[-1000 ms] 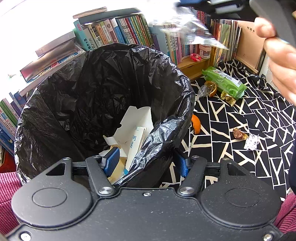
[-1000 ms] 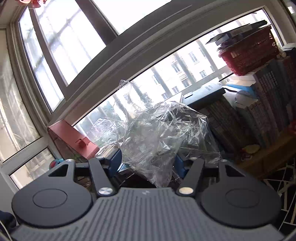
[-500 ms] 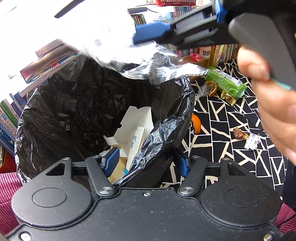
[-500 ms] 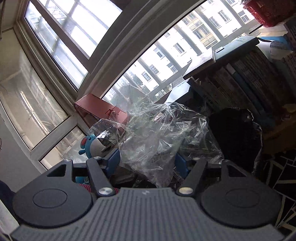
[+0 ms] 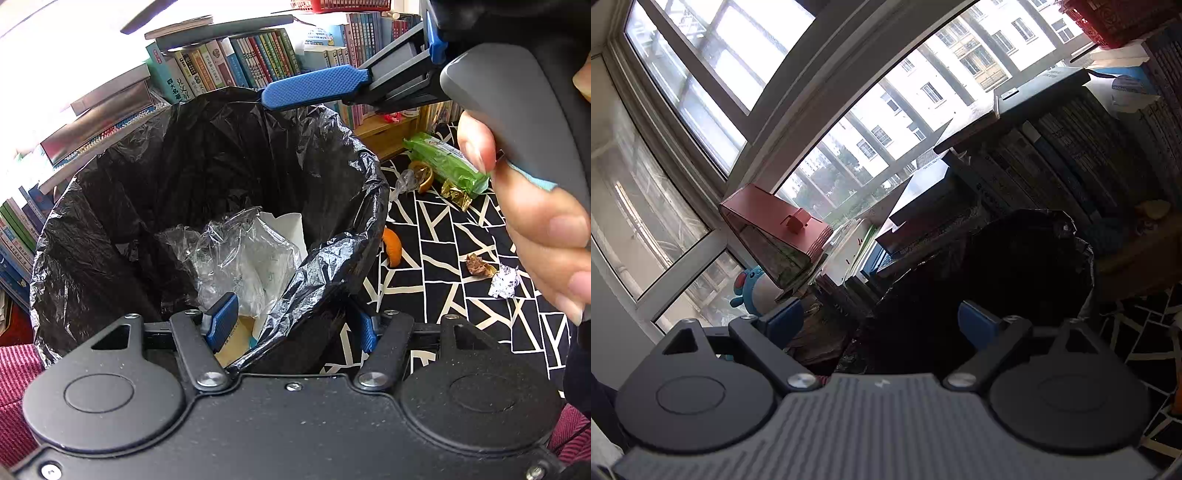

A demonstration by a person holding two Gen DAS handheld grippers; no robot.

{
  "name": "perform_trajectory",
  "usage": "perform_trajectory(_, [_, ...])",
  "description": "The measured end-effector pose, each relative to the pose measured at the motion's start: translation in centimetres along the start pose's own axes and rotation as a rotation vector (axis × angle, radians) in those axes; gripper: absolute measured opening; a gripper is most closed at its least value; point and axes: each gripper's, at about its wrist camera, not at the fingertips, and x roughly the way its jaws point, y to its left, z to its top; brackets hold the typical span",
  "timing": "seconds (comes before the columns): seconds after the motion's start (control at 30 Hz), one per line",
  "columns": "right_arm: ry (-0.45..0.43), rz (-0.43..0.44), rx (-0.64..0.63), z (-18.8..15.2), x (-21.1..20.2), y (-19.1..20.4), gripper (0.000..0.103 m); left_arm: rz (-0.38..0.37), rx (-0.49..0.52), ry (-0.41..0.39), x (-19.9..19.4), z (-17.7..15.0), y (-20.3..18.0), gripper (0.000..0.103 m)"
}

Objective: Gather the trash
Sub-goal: 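Open the right gripper to drop the plastic bag into the bin, then move the empty right gripper back down toward the items on the cloth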

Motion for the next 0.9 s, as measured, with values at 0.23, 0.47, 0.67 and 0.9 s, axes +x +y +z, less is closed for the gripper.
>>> perform_trajectory(0.23, [-0.022, -0.066, -0.016, 0.3, -0.6, -0.2, 0.097, 0.0, 0.0, -0.001, 0.0, 0.0, 0.0, 0.062])
perform_trajectory(0.47, [-0.057, -0.16, -0.018, 0.7, -1.5, -0.9, 0.099, 0.0, 0.0, -0.001, 0.0, 0.0, 0.0, 0.062])
perform_trajectory(0.67, [-0.092, -0.286, 0.002, 0.9, -2.6, -2.6, 0.099, 0.0, 0.0, 0.0, 0.0, 0.0, 0.0, 0.062])
perform_trajectory(0.9, [-0.101, -0.492, 0.068, 0.5, -3.7, -6.5, 0.099, 0.001, 0.0, 0.0, 0.0, 0.0, 0.0, 0.062])
